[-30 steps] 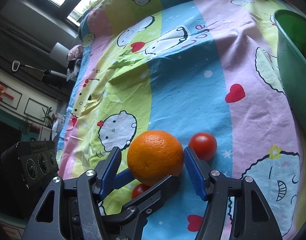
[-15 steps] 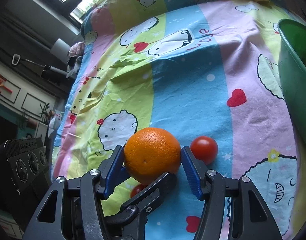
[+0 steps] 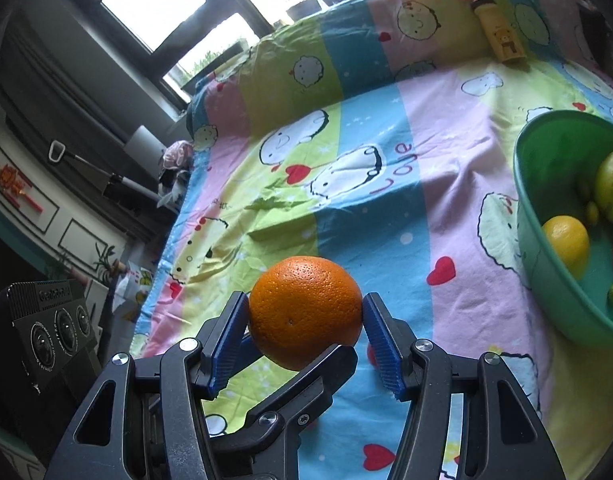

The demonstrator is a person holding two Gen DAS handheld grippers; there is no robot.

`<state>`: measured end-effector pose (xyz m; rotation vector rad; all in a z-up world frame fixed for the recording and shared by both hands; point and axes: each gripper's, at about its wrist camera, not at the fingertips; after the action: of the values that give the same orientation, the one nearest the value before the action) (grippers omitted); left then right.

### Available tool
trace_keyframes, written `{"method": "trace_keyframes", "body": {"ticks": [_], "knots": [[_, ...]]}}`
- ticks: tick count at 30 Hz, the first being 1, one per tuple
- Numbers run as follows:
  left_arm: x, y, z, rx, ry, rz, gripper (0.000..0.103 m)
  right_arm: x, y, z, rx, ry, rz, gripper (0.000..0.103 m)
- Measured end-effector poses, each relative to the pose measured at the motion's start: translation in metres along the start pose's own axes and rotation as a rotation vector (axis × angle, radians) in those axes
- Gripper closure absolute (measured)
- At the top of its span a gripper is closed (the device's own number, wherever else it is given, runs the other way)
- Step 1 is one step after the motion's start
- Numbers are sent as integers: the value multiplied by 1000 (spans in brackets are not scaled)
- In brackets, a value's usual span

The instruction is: Organize fruits

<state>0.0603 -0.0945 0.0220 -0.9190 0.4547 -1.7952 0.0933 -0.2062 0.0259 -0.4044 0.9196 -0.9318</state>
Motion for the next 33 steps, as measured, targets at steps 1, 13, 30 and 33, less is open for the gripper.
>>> {"method": "trace_keyframes", "body": {"ticks": [1,13,30,33], "knots": [[5,0,3,6,14,-3,42,2,-5,2,18,5,0,41],[68,18,34,45,191,-41,42,46,-56,25,197,114,3,41],[131,76,37,-54,318,-196,42,125,-92,21,290,344,-111,41],[139,86,36,-79,331,-225,43,135,-98,18,302,372,-148,41]]}}
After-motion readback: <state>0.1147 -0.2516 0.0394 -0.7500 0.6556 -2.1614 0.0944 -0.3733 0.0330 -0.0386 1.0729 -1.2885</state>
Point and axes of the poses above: each gripper's, at about its wrist camera, not at the fingertips, and y roughly the way its jaws point, x to its right, z to its top, and after that the axes turned 1 degree about -z, right-handed
